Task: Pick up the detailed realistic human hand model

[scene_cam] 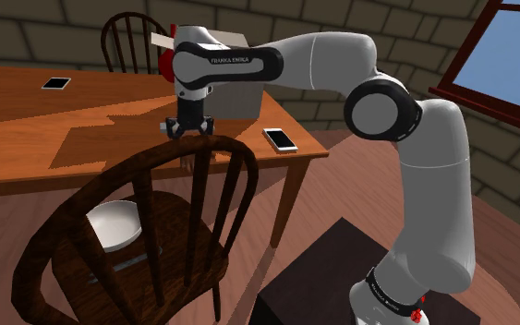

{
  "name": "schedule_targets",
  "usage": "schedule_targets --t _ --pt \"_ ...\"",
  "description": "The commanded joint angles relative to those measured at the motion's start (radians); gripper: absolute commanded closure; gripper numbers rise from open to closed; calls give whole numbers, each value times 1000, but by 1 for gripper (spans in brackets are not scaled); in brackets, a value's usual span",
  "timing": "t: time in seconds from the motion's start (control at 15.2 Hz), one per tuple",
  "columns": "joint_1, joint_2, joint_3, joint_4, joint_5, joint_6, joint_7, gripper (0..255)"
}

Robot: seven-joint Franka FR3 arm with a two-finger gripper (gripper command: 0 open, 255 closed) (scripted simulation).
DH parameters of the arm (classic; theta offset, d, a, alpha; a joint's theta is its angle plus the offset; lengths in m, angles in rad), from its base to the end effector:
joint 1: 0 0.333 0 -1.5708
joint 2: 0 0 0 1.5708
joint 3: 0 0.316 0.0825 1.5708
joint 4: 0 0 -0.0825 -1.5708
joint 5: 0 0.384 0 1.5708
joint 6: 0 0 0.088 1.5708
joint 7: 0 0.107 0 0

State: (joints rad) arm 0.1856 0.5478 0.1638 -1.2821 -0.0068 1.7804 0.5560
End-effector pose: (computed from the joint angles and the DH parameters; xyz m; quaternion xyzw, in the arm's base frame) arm 0.6750 0.2183 0.4338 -0.9926 0.1131 0.0364 0.0262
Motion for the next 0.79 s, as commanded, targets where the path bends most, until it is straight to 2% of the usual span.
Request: schedule_targets --t 0.0,0.59,0.73 --pt "2 1 0 30 0 -29 2 255" --pt "8 12 1 169 -2 -156 7 255" --pt "8 13 1 172 -2 -159 8 255"
